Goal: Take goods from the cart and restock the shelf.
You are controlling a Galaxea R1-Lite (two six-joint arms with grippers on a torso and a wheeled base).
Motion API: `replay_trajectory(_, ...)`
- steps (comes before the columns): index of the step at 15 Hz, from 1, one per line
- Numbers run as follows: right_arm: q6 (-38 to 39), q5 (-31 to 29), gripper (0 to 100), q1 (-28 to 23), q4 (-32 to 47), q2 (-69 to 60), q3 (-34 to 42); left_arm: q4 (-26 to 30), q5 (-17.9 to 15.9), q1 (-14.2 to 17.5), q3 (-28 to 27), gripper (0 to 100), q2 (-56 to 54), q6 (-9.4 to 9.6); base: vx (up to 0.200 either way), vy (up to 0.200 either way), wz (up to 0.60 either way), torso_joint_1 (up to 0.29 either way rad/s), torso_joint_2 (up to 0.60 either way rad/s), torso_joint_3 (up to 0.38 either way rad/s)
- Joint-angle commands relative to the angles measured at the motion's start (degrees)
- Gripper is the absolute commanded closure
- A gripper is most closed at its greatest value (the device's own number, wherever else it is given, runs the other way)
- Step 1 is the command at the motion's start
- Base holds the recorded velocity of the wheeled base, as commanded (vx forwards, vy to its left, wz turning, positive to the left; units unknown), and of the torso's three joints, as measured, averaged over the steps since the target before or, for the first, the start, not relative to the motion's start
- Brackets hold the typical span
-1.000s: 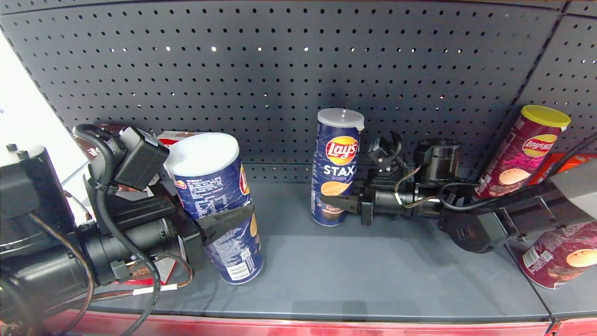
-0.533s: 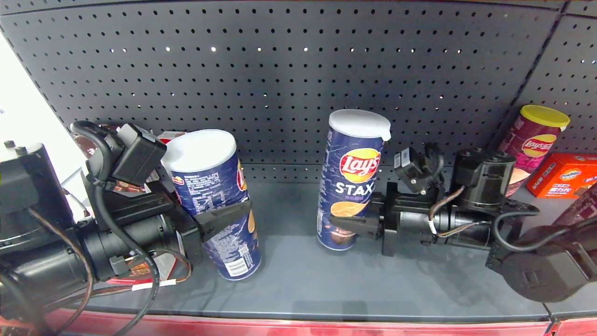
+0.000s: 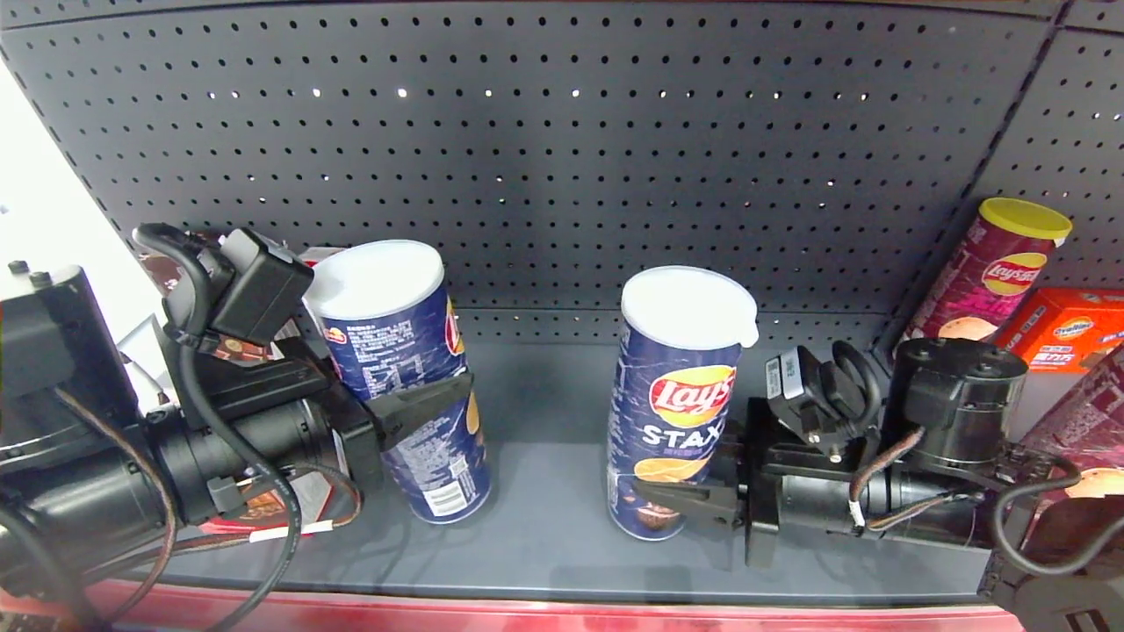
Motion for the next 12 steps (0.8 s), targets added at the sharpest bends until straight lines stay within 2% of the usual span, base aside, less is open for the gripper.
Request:
replay_trajectory(1,0.0,0.0,100,0.1,-0.2,0.2,1.0,0.0,0.0,0.0,-0.4,100,0.2,0.02,0.0,0.0,0.0,0.0,0.0,0.0)
replay_trajectory(12,-0.7,-1.8,100,0.7,-3.4,4.9,1.5,0.0,0.0,0.1,-1.1,100,1.2,0.02,0.0,0.0,0.0,0.0,0.0,0.0)
